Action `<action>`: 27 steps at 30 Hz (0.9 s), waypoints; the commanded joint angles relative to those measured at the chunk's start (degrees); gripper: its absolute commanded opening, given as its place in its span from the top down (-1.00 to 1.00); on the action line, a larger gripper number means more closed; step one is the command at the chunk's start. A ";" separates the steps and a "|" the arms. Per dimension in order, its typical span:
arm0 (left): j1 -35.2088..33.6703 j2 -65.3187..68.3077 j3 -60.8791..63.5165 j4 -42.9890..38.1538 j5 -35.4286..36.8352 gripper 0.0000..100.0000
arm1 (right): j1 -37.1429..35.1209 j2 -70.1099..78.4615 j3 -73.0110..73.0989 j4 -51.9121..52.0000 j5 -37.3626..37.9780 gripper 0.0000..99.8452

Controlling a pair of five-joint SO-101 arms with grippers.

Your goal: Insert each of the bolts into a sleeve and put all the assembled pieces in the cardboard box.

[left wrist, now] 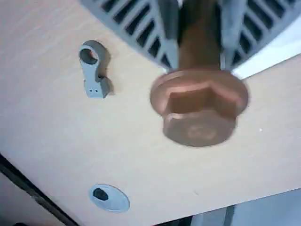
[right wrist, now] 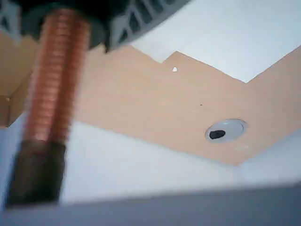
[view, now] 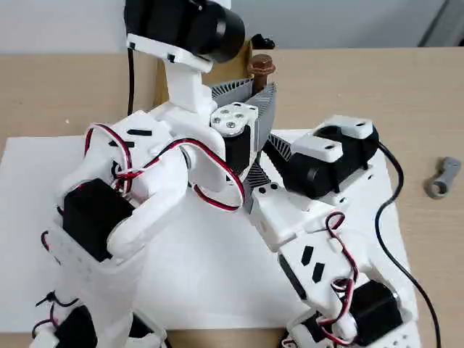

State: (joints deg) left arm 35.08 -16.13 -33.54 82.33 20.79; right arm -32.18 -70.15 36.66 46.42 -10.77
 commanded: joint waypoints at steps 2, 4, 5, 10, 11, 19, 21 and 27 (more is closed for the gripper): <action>-1.49 -0.70 0.04 -0.70 -0.62 0.99 | 0.13 -0.66 -0.97 -1.27 -0.44 0.99; -1.49 -0.70 0.04 -0.70 -0.62 0.99 | 0.13 -0.66 -0.97 -1.27 -0.44 0.99; -1.32 -0.53 0.04 -0.70 -0.62 0.99 | 0.13 -0.66 -0.97 -1.27 -0.44 0.99; -1.23 -0.18 0.40 -0.70 -0.53 0.99 | 0.13 -0.66 -0.97 -1.27 -0.44 0.99; -1.23 -0.44 1.19 -0.70 -0.44 0.99 | 0.13 -0.66 -0.97 -1.27 -0.44 0.99; 2.20 -4.04 9.98 1.41 -0.62 0.99 | 0.13 -0.75 -1.05 -1.19 -0.44 0.99; 1.41 -5.63 10.86 -0.18 -0.70 0.99 | 0.13 -0.75 -1.05 -1.19 -0.44 0.99; -1.93 -7.30 10.95 -1.85 -0.62 0.98 | 0.13 -0.75 -1.05 -1.36 -0.44 0.99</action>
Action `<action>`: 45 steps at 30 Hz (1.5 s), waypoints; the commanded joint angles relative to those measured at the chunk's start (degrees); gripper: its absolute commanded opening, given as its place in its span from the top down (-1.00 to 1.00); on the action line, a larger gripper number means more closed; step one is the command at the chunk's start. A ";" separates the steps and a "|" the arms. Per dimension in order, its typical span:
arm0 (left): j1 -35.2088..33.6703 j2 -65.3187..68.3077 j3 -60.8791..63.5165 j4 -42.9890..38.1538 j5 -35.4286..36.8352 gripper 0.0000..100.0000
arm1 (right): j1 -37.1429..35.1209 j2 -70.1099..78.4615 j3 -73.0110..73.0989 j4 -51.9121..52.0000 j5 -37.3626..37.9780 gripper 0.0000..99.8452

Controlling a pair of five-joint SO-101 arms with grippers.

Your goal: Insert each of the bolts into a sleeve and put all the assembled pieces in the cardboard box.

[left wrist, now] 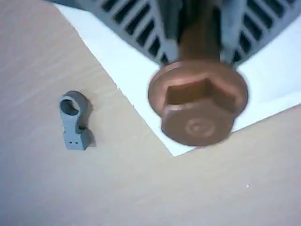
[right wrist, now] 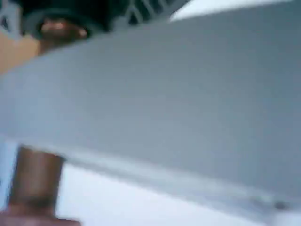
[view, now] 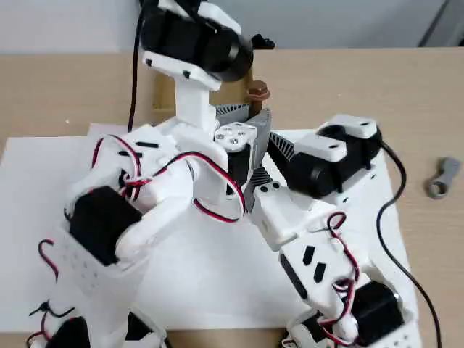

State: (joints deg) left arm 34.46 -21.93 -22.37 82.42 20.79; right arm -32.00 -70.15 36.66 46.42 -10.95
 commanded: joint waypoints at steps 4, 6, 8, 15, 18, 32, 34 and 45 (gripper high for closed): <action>-1.23 -1.49 -0.22 -1.85 0.26 0.77 | -0.04 -0.75 -1.05 -1.27 -0.26 0.99; -1.49 -1.23 -0.22 -1.58 3.60 0.67 | -0.04 -0.75 -1.05 -1.27 -0.18 0.99; -1.49 -1.14 -0.13 -1.41 4.84 0.61 | -0.04 -0.75 -1.14 -1.19 -0.18 0.99; -1.49 -1.32 -0.22 1.58 0.09 0.56 | -0.04 -0.31 -1.14 -1.19 -0.18 0.99; -2.02 -1.85 -0.57 2.55 -0.97 0.56 | -0.04 0.13 -1.14 -1.63 -0.18 0.99; -31.30 -5.71 -7.60 14.86 -17.85 0.90 | 5.58 25.54 -21.10 -4.18 -0.35 0.99; -34.46 -6.15 -4.35 16.18 -20.22 0.99 | 7.08 31.25 -22.59 -8.48 -0.35 0.99; -48.00 -6.24 11.30 16.62 -21.71 0.99 | 9.71 64.13 -34.99 -27.38 -0.18 0.99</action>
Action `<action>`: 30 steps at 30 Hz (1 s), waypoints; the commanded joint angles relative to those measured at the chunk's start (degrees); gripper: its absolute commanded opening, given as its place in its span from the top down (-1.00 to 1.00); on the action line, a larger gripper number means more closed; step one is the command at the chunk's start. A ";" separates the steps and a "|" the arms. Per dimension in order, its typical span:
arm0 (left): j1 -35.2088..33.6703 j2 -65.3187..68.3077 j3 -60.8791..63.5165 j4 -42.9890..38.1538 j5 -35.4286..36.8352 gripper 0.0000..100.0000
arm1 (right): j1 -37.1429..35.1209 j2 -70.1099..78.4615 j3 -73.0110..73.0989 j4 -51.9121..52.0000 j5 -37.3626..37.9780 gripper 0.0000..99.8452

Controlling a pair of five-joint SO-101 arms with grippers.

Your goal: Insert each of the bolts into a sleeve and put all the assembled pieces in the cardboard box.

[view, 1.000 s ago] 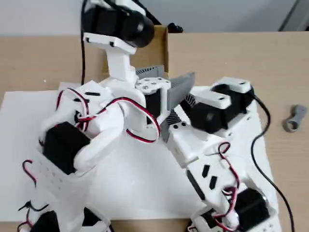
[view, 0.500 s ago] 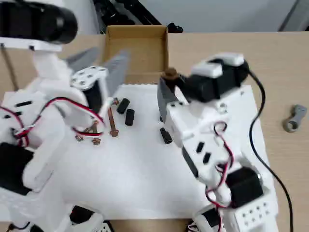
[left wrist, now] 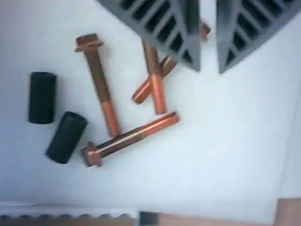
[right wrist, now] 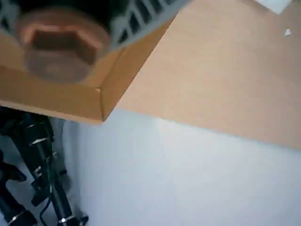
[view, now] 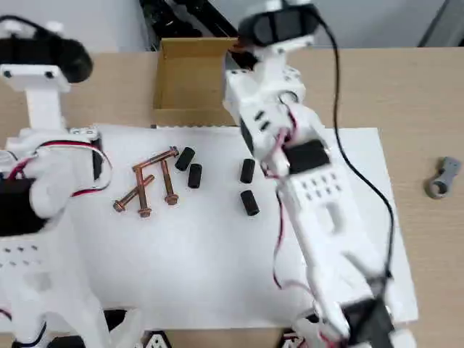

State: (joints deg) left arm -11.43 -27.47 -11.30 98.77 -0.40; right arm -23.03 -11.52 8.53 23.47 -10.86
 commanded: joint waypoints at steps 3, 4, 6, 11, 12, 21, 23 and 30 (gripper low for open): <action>-3.25 -0.70 0.31 0.35 -0.79 0.99 | 2.51 14.64 -11.25 -8.66 -0.26 0.99; -3.69 -0.70 0.31 0.35 -0.88 0.99 | 3.03 17.89 -12.66 -10.15 -0.26 0.99; -4.92 -0.70 0.31 0.35 -0.88 0.99 | 4.18 23.78 -15.74 -11.82 -0.35 0.99; -4.92 -0.70 0.31 0.35 -0.88 0.99 | 4.53 36.44 -23.91 -12.35 0.35 0.99; -4.92 -0.70 0.31 0.35 -0.88 0.99 | 4.53 38.55 -25.41 -12.53 0.97 0.99; -4.92 -0.70 0.31 0.35 -0.88 0.99 | 5.58 52.53 -34.37 -12.18 1.23 0.86; -4.92 -0.70 0.31 0.35 -0.88 0.99 | 5.67 53.05 -34.37 -11.56 1.14 0.72; -4.84 -0.35 0.31 0.35 -0.70 0.99 | 5.32 50.33 -34.37 -9.10 1.05 0.60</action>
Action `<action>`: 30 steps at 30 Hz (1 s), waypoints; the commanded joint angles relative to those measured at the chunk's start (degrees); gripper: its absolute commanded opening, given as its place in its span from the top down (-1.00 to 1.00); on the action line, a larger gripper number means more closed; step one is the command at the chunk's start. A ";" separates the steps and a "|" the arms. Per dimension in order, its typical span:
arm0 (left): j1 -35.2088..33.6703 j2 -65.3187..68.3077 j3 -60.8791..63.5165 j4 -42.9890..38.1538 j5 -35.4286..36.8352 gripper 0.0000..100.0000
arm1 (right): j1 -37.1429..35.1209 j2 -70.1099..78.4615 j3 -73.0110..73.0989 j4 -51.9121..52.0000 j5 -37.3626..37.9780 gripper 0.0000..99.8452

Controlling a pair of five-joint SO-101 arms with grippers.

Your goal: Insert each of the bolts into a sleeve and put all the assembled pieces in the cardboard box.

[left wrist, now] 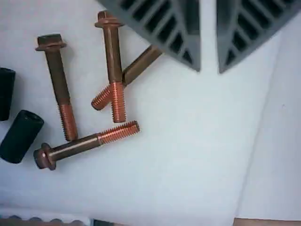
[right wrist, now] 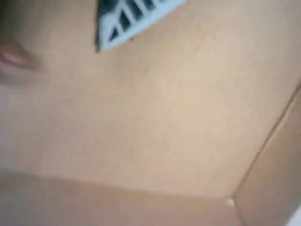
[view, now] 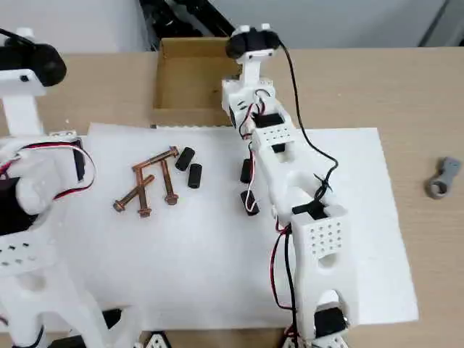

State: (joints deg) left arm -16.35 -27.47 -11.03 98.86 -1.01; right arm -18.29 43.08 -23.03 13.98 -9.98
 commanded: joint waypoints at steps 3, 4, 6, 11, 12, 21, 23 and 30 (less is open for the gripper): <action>0.18 -0.18 1.54 -0.09 0.00 0.98 | 0.66 -7.69 -2.81 2.51 0.18 0.60; 0.18 -0.18 2.86 -0.44 0.00 0.98 | 0.66 -9.19 -2.81 3.65 0.18 0.60; 0.18 -0.09 6.81 -1.32 0.00 0.98 | 0.66 -12.70 -2.81 5.85 0.18 0.60; 1.49 0.00 15.78 -4.22 -0.26 0.94 | 0.66 -22.99 -2.81 12.97 0.18 0.60; 2.37 0.00 16.66 -4.48 -0.26 0.90 | 0.66 -25.19 -2.81 14.73 0.18 0.60; 8.26 3.87 21.23 -10.20 -1.93 0.77 | 0.92 -43.30 -2.81 37.49 0.18 0.60; 8.26 9.05 21.14 -10.81 -2.99 0.77 | 0.92 -46.73 -2.81 43.30 0.18 0.60; 8.35 31.38 11.47 -13.36 -18.02 0.78 | 0.92 -56.40 -2.81 59.03 0.26 0.60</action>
State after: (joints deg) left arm -8.44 -3.03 7.08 86.81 -13.23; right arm -17.85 -8.00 -23.03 68.48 -9.98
